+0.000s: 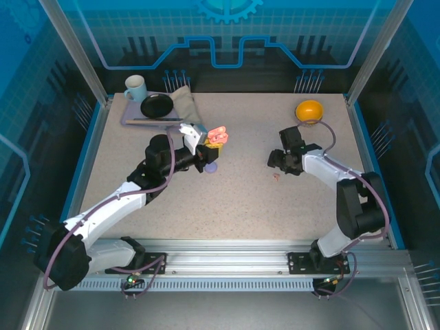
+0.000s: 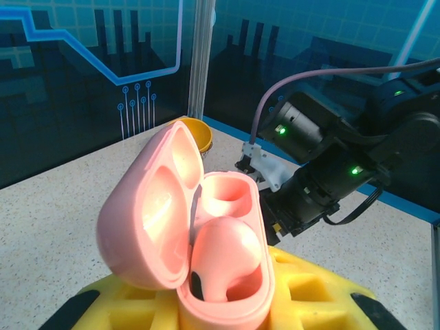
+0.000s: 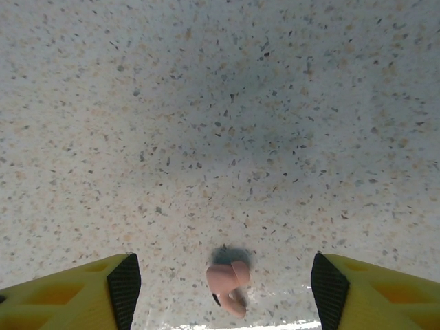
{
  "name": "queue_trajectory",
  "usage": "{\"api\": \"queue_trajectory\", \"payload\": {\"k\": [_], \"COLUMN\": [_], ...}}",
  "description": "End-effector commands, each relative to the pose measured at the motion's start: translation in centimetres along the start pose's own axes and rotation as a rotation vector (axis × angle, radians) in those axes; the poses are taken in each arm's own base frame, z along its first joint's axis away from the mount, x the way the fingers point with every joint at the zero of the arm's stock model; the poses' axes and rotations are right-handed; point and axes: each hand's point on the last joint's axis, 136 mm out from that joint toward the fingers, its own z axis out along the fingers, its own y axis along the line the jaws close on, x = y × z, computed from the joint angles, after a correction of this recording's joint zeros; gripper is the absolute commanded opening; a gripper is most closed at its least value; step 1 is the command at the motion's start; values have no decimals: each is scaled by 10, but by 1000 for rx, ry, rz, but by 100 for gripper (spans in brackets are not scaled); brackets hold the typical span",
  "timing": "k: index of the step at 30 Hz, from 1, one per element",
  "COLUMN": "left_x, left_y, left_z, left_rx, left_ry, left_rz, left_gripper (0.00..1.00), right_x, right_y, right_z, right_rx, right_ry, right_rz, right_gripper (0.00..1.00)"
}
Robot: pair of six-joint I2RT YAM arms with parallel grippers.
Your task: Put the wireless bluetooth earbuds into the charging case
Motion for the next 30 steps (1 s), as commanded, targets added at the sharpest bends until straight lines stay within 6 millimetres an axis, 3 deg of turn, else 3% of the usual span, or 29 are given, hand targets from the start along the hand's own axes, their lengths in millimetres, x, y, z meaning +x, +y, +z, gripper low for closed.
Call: {"api": "queue_trajectory", "payload": {"k": [1,10,17,25,30], "left_x": [-17,-16,-17,-20,-18], "left_y": [-3,-3,-3,-3,-4], "left_z": [-5,-5,-5,-6,-6], "left_rx": [-4,-4,-2,-5,-2], "left_ry": [-59,-62,-66,-75,-75], "left_rz": [26,16,7,6,6], "left_gripper": [0,0,0,0,0], "right_x": [2,15,29,55,49], "right_y": [2,9,32,71,76], "right_z": [10,29,28,5,-28], "right_rx": [-17,-37,-72,-172,-191], "right_ry": [44,92,107,160,86], "right_rz": [13,21,-22,-78,-77], "right_gripper": [69,67,66,61,61]}}
